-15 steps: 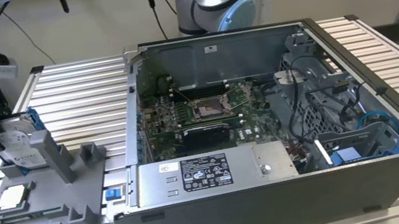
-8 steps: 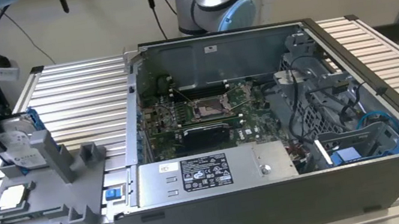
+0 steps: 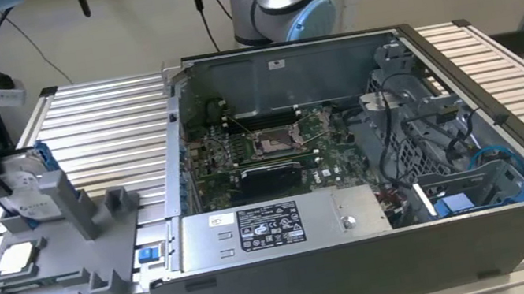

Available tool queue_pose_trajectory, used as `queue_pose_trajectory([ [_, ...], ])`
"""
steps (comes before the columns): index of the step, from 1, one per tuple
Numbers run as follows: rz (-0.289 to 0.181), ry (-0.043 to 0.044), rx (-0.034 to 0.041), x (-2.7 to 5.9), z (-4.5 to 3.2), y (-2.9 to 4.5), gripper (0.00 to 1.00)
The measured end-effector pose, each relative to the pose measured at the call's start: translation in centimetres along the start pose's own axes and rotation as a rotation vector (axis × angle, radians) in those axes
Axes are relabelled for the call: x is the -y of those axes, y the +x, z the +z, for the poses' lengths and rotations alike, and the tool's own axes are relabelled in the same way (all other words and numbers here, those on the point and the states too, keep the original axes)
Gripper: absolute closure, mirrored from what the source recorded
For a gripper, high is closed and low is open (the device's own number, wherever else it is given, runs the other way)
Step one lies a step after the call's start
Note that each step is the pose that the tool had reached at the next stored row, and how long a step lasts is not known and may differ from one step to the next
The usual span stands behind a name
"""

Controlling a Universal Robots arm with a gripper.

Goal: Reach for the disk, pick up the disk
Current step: 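Pick up the disk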

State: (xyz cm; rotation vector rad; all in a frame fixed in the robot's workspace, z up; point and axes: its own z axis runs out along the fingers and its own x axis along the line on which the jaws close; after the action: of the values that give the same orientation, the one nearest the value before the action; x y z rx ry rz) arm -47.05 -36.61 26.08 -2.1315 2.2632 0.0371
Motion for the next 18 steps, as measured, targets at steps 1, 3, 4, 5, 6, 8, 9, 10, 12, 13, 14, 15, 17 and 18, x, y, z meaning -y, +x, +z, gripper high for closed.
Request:
queue_pose_trajectory([
  [1,0.000,0.0000,0.0001,0.00,0.00,0.00,1.00],
  [3,0.000,0.0000,0.0001,0.00,0.00,0.00,1.00],
  [4,0.000,0.0000,0.0001,0.00,0.00,0.00,1.00],
  [5,0.000,0.0000,0.0000,0.00,0.00,0.00,1.00],
  [6,0.000,0.0000,0.0000,0.00,0.00,0.00,1.00],
  [8,0.000,-0.0001,0.0000,0.00,0.00,0.00,1.00],
  [9,0.000,-0.0001,0.0000,0.00,0.00,0.00,1.00],
  [10,0.000,-0.0001,-0.0001,0.00,0.00,0.00,1.00],
  [12,0.000,-0.0001,-0.0001,0.00,0.00,0.00,1.00],
  [13,0.000,-0.0002,-0.0001,0.00,-0.01,0.00,1.00],
  [14,0.000,-0.0001,-0.0001,0.00,0.00,0.00,1.00],
  [15,0.000,-0.0002,-0.0001,0.00,0.00,0.00,1.00],
  [17,0.000,-0.0002,-0.0015,-0.01,-0.01,-0.02,1.00],
  [18,0.000,0.0000,-0.0073,-0.02,-0.02,-0.05,1.00],
])
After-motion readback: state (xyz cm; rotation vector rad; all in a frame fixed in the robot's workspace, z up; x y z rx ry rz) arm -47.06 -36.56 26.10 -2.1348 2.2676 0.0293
